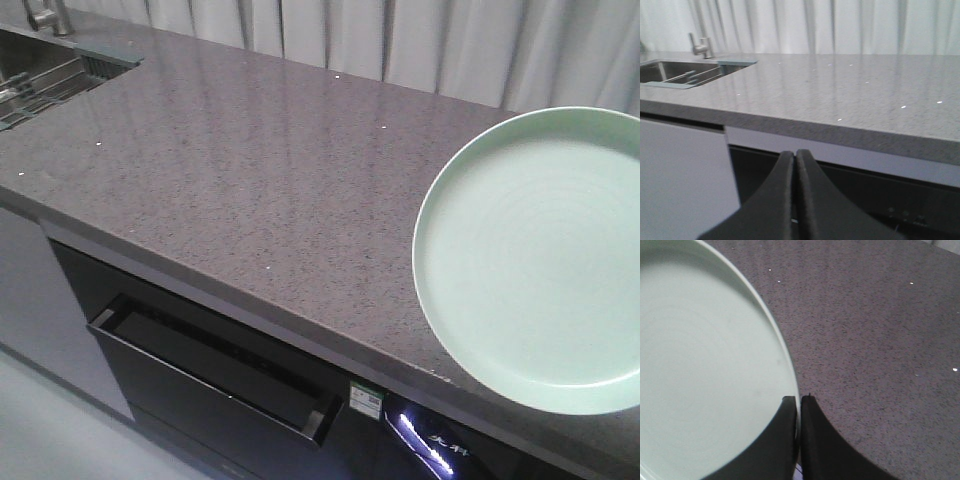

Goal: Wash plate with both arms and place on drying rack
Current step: 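Drive the base away from the counter holding the plate in the right gripper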

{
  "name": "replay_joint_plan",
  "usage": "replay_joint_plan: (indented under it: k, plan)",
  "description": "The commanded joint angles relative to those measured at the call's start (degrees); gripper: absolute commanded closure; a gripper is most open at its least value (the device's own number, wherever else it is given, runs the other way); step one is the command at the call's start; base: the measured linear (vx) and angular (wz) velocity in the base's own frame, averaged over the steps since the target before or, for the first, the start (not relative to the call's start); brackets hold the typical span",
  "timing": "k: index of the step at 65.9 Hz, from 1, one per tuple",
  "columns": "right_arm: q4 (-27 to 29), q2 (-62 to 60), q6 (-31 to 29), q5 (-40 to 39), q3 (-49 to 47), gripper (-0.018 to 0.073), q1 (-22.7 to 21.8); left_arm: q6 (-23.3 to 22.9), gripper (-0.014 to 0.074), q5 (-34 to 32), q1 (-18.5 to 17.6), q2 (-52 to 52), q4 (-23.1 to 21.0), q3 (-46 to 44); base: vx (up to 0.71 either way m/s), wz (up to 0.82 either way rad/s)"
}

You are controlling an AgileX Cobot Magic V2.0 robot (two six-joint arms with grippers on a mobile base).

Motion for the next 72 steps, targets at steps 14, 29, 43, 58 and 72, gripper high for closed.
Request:
replay_joint_plan:
  k: [14, 29, 43, 58, 72]
  plan:
    - [0.67, -0.21, 0.05, -3.81, -1.34, 0.0563, -0.35, -0.20, 0.0603, -4.37, -0.46, 0.26, -0.46, 1.44, -0.08, 0.39]
    - [0.67, -0.21, 0.05, -3.81, -1.34, 0.0563, -0.35, -0.20, 0.0603, -4.37, -0.46, 0.26, -0.46, 1.44, -0.07, 0.40]
    - [0.67, -0.21, 0.05, -3.81, -1.34, 0.0563, -0.35, -0.20, 0.0603, -4.37, -0.46, 0.26, -0.46, 1.44, -0.07, 0.43]
    - [0.67, -0.21, 0.05, -3.81, -1.34, 0.0563, -0.35, -0.20, 0.0603, -4.37, -0.46, 0.26, -0.46, 1.44, -0.07, 0.46]
    - [0.67, -0.21, 0.05, -3.81, -1.34, 0.0563, -0.35, -0.20, 0.0603, -4.37, -0.46, 0.26, -0.46, 1.44, -0.05, 0.43]
